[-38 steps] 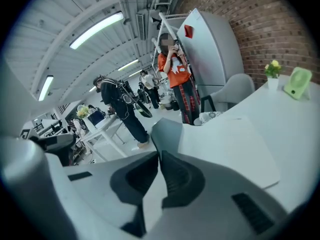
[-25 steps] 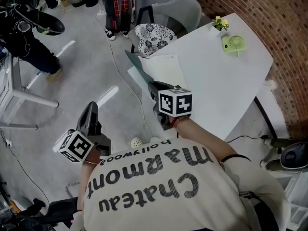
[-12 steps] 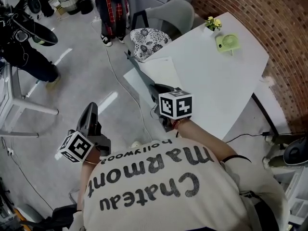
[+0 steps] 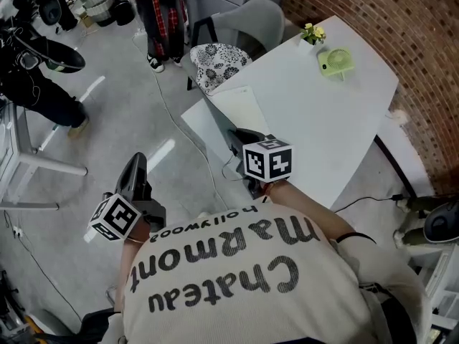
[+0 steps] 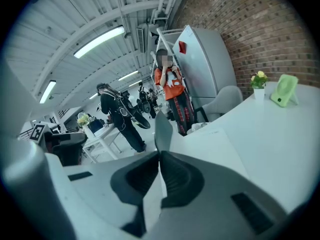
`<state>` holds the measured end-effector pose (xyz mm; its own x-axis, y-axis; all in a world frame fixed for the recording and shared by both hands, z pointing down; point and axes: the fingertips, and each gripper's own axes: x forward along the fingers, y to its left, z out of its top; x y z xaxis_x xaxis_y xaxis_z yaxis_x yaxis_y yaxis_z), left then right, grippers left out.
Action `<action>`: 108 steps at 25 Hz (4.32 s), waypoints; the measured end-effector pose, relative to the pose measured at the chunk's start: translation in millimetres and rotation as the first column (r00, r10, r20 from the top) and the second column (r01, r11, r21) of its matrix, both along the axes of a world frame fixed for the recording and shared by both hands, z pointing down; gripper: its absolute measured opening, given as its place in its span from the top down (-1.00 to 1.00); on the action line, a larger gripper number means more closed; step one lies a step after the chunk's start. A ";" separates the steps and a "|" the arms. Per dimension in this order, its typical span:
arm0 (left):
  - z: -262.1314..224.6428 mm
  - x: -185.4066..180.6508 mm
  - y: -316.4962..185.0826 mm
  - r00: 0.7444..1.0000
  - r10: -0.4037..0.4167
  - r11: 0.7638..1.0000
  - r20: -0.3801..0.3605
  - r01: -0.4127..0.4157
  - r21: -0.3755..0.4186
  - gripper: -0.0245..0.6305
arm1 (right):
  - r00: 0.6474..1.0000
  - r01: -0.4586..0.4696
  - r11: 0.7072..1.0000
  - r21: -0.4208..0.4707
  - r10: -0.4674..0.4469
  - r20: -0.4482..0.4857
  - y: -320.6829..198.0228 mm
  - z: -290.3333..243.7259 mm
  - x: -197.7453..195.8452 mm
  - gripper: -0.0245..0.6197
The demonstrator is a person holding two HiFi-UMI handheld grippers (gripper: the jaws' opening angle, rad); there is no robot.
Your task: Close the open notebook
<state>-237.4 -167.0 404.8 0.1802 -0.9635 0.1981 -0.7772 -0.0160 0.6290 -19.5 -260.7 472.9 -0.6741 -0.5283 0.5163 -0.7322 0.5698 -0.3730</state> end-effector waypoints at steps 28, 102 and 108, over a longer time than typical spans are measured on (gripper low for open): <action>5.3 21.4 -7.1 1.000 0.006 1.000 -0.019 -0.006 -0.014 0.92 | 0.994 -0.103 0.994 -0.042 0.104 0.013 -12.2 20.1 63.0 0.88; 46.7 -26.7 16.4 0.997 -0.036 0.994 -0.068 0.029 -0.107 0.92 | 0.851 -0.523 0.820 -0.231 0.490 -0.188 -36.7 113.2 122.6 0.73; 52.4 -44.9 23.4 0.997 -0.007 0.995 -0.071 0.000 -0.103 0.92 | 0.798 -0.597 0.784 -0.170 0.557 -0.232 -35.5 111.4 120.1 0.70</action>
